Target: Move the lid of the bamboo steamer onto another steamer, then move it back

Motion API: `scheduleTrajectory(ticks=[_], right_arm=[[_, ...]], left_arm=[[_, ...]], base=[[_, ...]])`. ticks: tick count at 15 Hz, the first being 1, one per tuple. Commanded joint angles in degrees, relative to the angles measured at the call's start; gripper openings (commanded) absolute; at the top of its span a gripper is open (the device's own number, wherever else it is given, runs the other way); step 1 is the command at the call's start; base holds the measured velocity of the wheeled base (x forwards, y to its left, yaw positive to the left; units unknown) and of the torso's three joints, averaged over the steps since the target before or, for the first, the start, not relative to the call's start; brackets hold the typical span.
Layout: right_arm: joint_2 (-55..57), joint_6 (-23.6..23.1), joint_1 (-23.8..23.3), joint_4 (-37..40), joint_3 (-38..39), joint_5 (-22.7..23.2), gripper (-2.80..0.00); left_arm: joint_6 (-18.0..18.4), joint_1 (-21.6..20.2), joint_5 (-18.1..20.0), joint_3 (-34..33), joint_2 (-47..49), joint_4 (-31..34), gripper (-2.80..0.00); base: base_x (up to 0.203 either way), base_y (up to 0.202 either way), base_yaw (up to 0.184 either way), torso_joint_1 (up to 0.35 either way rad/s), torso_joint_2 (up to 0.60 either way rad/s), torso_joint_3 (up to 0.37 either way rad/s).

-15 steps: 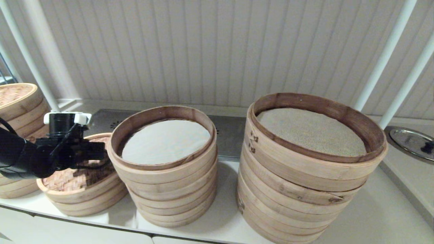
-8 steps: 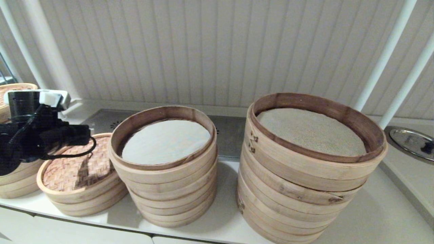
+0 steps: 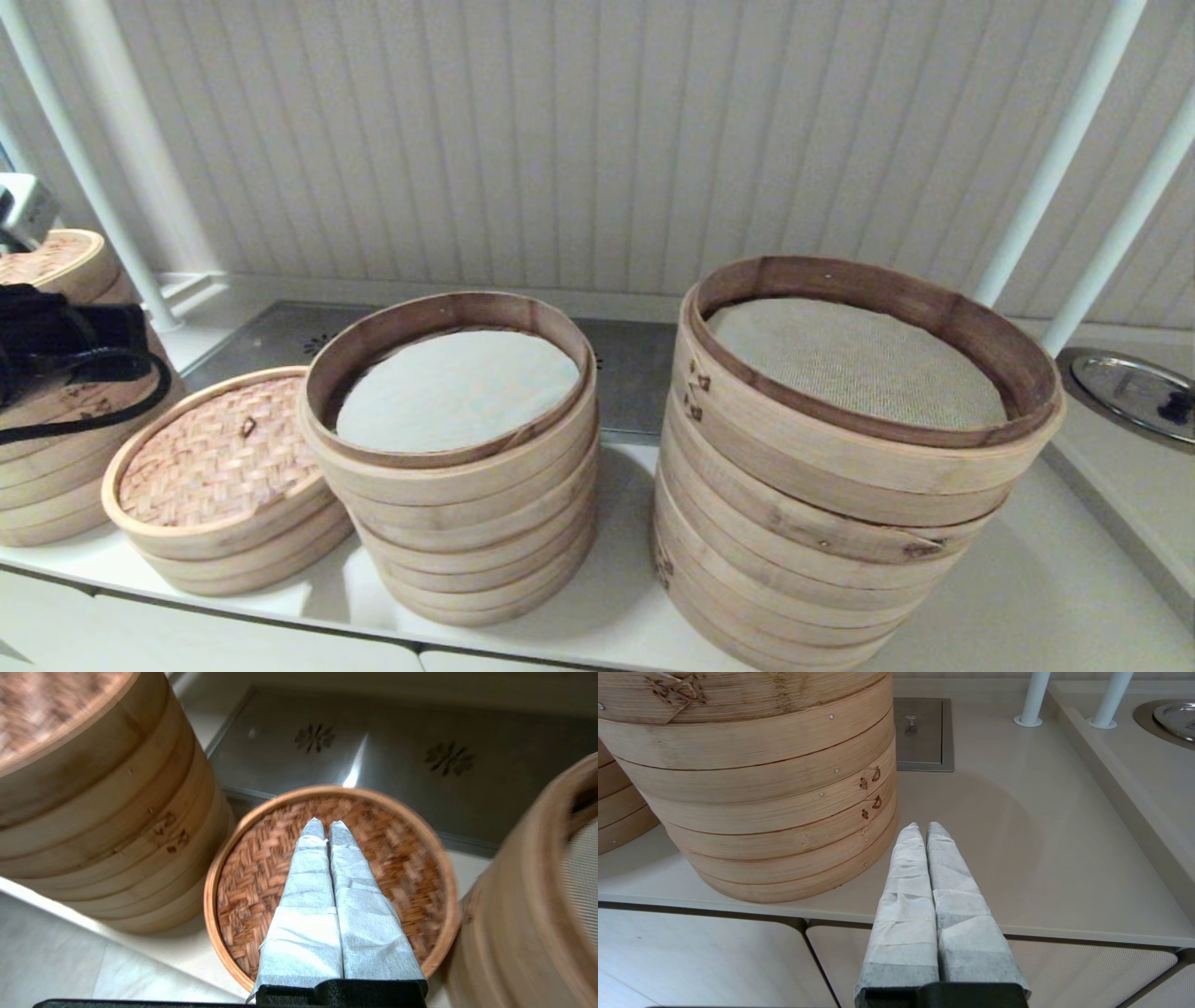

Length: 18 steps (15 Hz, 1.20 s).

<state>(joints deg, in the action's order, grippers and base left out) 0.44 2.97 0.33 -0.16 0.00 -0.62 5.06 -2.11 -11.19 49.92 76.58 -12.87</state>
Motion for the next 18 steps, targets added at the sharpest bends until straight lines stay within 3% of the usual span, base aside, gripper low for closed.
scheduleTrajectory(ticks=[1,4,11,15,18], right_arm=[[0.0,0.0,0.0,0.0,0.1,0.0,-2.80],[0.0,0.0,0.0,0.0,0.1,0.0,-2.80],[0.0,0.0,0.0,0.0,0.1,0.0,-2.80],[0.0,0.0,0.0,0.0,0.1,0.0,-2.80],[0.0,0.0,0.0,0.0,0.1,0.0,-2.80]], left_arm=[[0.0,0.0,1.3,-1.6,-6.8,0.3,-2.80],[-0.9,0.1,6.4,-7.4,-17.4,3.1,-2.80],[-2.1,0.1,12.4,-24.9,-50.0,14.8,-2.80],[-2.3,0.1,14.1,-37.4,-63.6,18.6,-2.80],[-2.3,1.5,14.4,-40.3,-68.3,19.0,-2.80]], base=[[0.000,0.000,0.000,0.000,0.00,0.000],[0.000,0.000,0.000,0.000,0.00,0.000],[0.000,0.000,0.000,0.000,0.00,0.000],[0.000,0.000,0.000,0.000,0.00,0.000],[0.000,0.000,0.000,0.000,0.00,0.000]])
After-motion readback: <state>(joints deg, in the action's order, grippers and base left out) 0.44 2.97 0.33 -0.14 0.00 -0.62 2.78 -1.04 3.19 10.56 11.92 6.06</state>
